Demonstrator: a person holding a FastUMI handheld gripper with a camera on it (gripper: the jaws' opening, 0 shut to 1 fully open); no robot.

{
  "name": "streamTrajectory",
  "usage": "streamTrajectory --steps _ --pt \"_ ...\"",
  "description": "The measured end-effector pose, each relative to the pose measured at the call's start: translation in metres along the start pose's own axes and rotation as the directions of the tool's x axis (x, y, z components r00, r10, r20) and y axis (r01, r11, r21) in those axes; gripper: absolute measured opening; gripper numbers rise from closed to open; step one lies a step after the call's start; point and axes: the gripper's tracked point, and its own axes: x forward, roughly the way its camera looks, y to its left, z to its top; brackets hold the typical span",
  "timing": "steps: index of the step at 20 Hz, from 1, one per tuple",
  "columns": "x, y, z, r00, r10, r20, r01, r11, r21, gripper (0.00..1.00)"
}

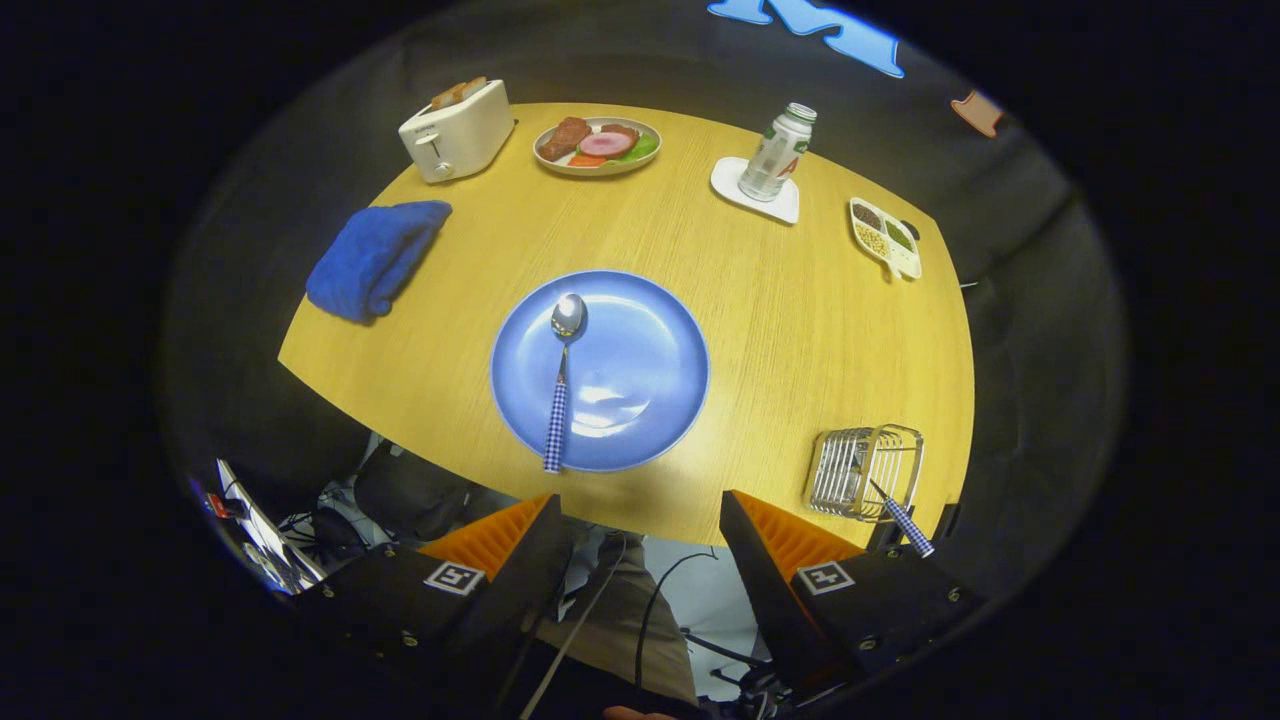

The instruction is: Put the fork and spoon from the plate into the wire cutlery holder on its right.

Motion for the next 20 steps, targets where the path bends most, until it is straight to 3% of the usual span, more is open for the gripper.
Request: streamTrajectory --steps 17,20 --pt "0.097 0.052 0.008 0.993 0.105 -0.049 -0.099 0.990 0.102 0.97" --pt "0.102 0.055 0.012 0.993 0.110 -0.047 -0.104 0.988 0.112 0.87"
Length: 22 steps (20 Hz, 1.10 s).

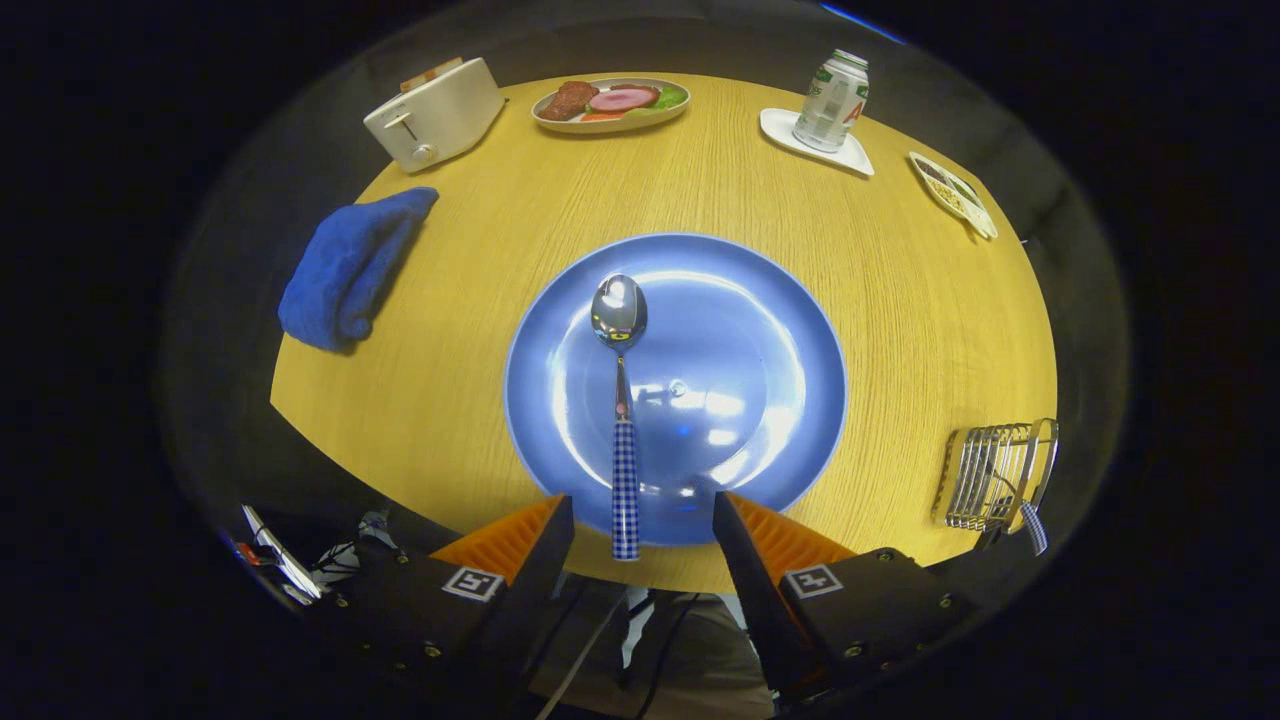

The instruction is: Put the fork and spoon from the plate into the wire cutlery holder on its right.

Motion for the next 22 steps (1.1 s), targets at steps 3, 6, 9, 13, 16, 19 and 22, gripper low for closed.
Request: streamTrajectory --steps 3,6,9,13,16,19,22 --pt "0.006 0.001 0.003 1.000 0.005 -0.005 -0.005 1.000 -0.010 0.76" --pt "0.015 0.007 0.008 1.000 0.011 -0.014 -0.011 1.000 -0.024 0.54" --pt "0.021 0.008 0.003 0.999 -0.004 -0.052 0.002 0.999 -0.050 0.29" --pt "0.027 0.010 -0.001 0.997 0.001 -0.081 -0.006 0.998 -0.061 0.29" --pt "0.026 0.009 -0.001 0.995 -0.005 -0.099 -0.001 0.998 -0.065 0.09" --pt "0.026 0.001 -0.004 0.992 -0.006 -0.127 -0.006 0.996 -0.094 0.08" --pt "0.015 -0.009 -0.001 0.991 -0.027 -0.131 0.009 0.991 -0.134 0.08"
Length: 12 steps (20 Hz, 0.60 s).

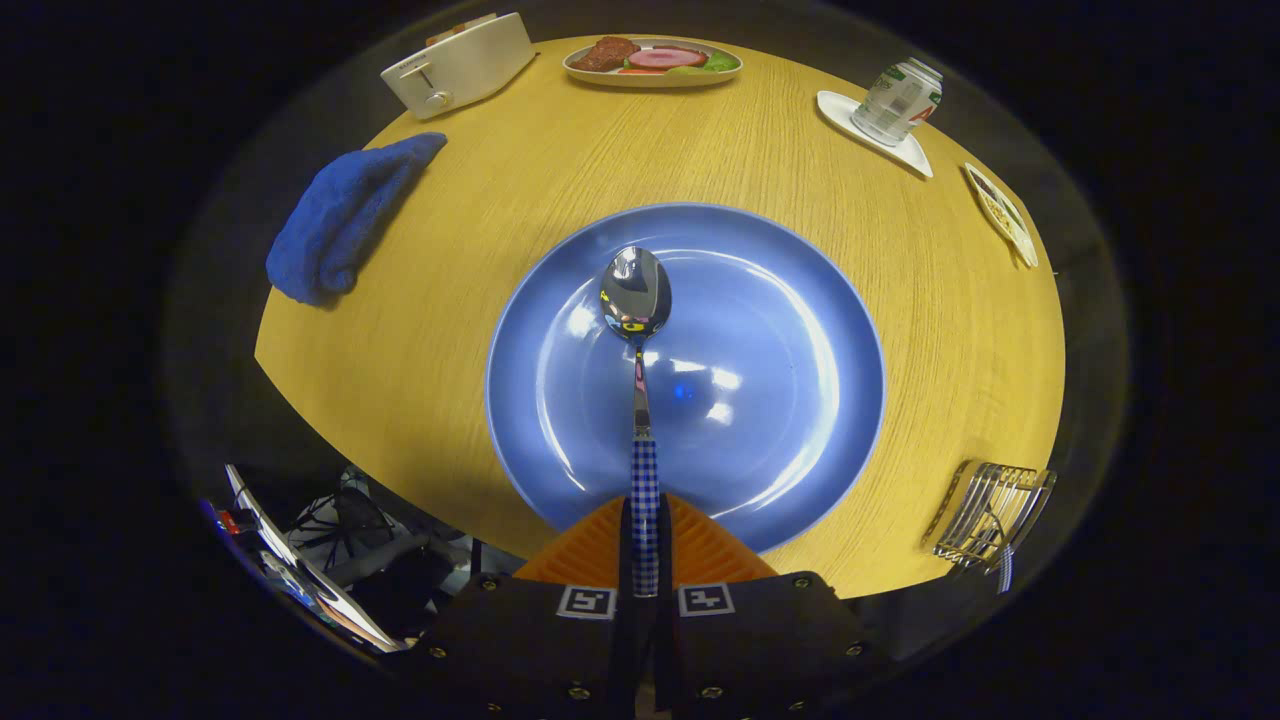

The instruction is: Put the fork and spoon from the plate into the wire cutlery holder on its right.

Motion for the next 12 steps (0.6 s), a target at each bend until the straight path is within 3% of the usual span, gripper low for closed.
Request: streamTrajectory --steps 8,12 --pt "-0.052 -0.041 -0.025 0.997 -0.067 -0.045 0.064 0.996 -0.065 0.08" --pt "-0.072 -0.072 -0.042 0.994 -0.095 -0.050 0.093 0.995 -0.045 0.08"
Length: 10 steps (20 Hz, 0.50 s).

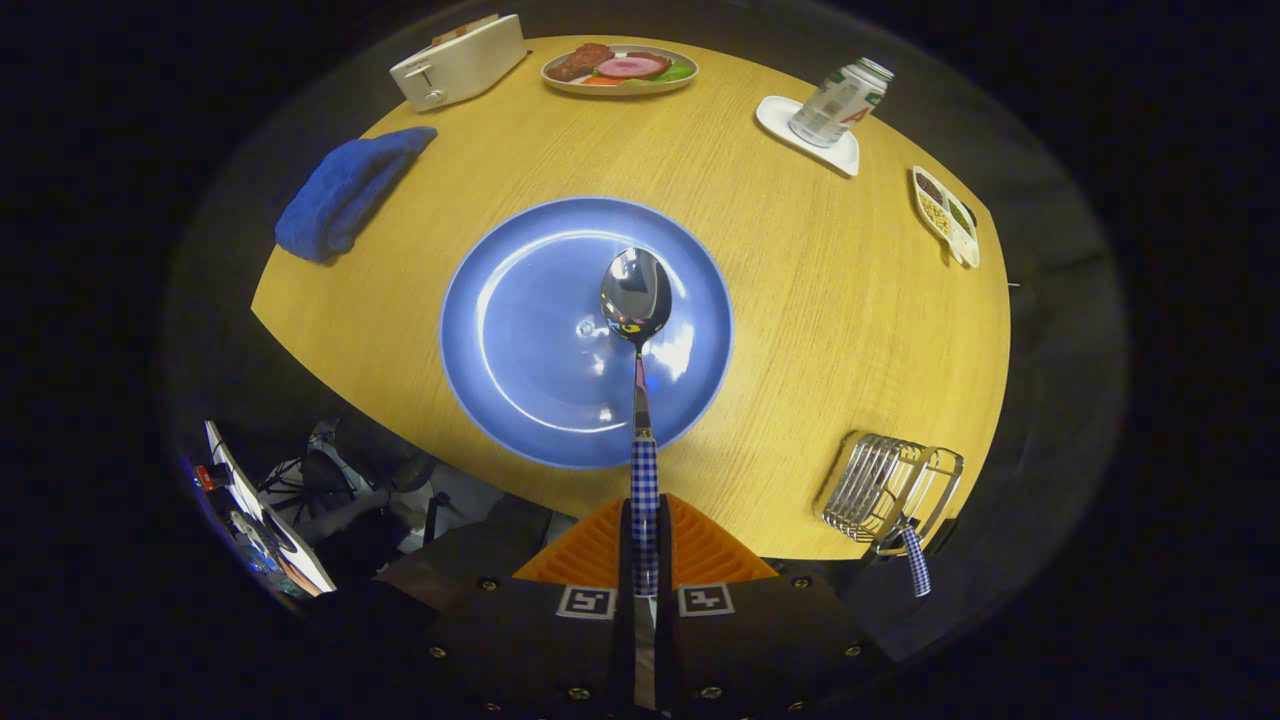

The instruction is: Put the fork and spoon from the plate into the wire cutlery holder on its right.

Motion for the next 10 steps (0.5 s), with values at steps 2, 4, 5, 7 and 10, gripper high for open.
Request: streamTrajectory --steps 2,4,5,7,10 --pt "-0.008 -0.010 -0.008 1.000 -0.007 0.002 0.007 1.000 0.016 0.08" --pt "-0.015 -0.021 -0.017 1.000 -0.011 -0.007 0.011 1.000 0.028 0.08" --pt "-0.019 -0.027 -0.023 1.000 -0.015 -0.012 0.016 0.999 0.031 0.08" --pt "-0.027 -0.038 -0.030 1.000 -0.023 -0.008 0.023 0.999 0.042 0.08" --pt "-0.034 -0.047 -0.044 1.000 -0.014 -0.010 0.015 0.997 0.075 0.08"
